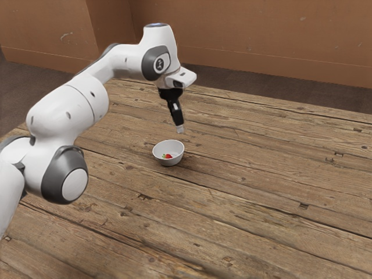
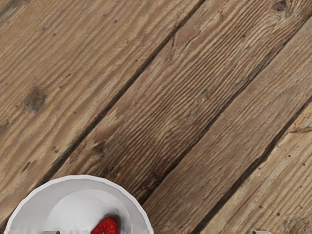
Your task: Take strawberry from the bowl
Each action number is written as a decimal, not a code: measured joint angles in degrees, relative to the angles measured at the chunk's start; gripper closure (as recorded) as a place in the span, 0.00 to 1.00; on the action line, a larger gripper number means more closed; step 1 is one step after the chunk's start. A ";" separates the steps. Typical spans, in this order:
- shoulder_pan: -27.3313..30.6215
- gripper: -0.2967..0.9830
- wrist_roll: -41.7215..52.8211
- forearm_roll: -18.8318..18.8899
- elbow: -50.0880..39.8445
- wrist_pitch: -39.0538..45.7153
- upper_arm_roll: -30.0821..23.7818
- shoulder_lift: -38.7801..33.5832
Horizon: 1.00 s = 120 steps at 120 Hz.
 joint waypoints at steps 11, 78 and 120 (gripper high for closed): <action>0.36 0.40 2.14 0.06 -0.52 -0.68 0.25 0.39; 0.42 0.51 8.37 0.29 0.13 -2.95 0.77 2.99; 3.34 0.51 9.89 0.22 -0.46 1.18 1.58 6.14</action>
